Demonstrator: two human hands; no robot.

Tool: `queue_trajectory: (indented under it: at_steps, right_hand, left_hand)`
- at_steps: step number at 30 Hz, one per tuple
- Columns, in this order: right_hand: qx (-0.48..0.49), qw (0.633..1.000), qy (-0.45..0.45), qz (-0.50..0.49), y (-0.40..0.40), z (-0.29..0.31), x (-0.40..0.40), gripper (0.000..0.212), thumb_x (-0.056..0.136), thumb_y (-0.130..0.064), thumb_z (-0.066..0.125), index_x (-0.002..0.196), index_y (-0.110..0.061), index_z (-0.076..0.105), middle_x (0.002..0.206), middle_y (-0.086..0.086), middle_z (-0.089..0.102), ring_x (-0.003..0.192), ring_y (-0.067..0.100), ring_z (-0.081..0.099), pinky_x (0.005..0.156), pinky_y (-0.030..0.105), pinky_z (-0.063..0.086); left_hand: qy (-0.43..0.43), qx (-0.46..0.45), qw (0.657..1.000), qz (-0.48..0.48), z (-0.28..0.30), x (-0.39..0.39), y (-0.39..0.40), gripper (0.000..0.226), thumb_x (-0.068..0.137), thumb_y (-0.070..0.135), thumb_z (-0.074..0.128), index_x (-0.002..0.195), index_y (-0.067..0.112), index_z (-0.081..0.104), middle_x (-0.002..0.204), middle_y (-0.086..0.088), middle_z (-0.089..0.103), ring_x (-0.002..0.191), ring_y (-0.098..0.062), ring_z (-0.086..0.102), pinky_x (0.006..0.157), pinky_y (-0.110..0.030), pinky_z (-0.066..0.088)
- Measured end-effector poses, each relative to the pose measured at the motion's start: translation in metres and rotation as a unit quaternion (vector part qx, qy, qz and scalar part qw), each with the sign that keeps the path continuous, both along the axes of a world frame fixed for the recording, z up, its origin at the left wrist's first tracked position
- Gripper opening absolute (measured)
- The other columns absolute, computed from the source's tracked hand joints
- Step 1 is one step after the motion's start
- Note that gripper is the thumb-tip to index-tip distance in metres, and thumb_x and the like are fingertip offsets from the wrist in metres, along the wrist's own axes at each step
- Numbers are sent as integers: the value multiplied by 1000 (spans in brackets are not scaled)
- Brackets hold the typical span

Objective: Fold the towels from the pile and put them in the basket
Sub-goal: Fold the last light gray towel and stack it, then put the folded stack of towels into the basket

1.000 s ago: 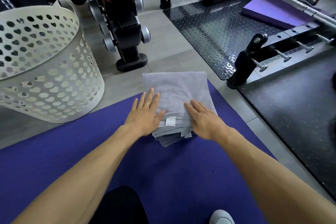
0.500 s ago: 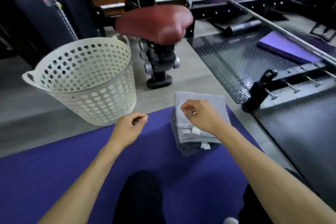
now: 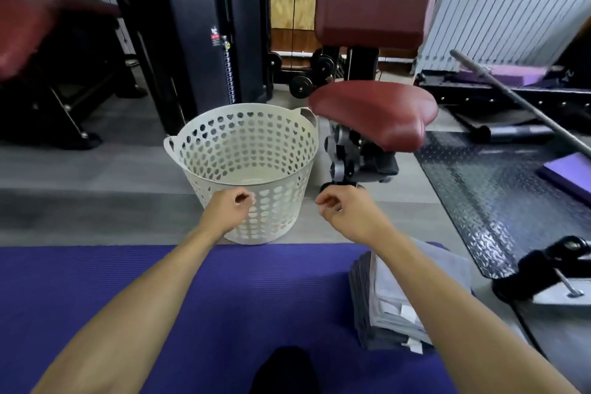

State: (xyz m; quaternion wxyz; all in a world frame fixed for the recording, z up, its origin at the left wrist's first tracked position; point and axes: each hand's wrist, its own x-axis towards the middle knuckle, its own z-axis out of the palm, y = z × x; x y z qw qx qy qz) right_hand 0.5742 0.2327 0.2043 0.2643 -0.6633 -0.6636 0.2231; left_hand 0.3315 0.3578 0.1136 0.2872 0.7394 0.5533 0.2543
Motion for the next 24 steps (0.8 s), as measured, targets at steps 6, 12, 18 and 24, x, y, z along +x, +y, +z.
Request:
queue_trajectory:
  at_steps: [6, 12, 18, 24]
  right_hand:
    - [-49, 999, 9, -18, 16, -5, 15, 18, 92, -3, 53, 97, -8, 70, 72, -7, 62, 62, 9, 55, 56, 24, 51]
    - [-73, 996, 32, -36, 23, -21, 28, 18, 93, -8, 56, 100, -14, 71, 81, -9, 67, 78, 12, 66, 68, 24, 53]
    - [-98, 988, 92, -76, -8, -56, 36, 19, 93, -12, 60, 92, -29, 69, 90, -11, 72, 85, 4, 67, 78, 20, 53]
    - [-101, 972, 176, -121, -72, -85, 33, 21, 91, -8, 63, 87, -28, 69, 89, -2, 73, 87, 16, 70, 85, 29, 56]
  left_hand:
    - [149, 41, 988, 20, -28, 20, 61, 31, 96, 25, 55, 124, 18, 67, 121, -8, 66, 117, -28, 54, 106, -39, 29]
    - [172, 33, 985, 6, -28, 27, 59, 25, 99, 23, 51, 95, 24, 76, 94, 2, 75, 94, -22, 63, 93, -35, 29]
    - [131, 82, 987, -32, -2, 19, -28, 35, 97, 32, 59, 62, 31, 56, 51, 14, 45, 62, -17, 48, 82, -40, 41]
    - [108, 67, 991, -45, -10, 37, -112, 24, 95, 39, 60, 83, 27, 76, 64, 8, 67, 70, -16, 61, 69, -29, 37]
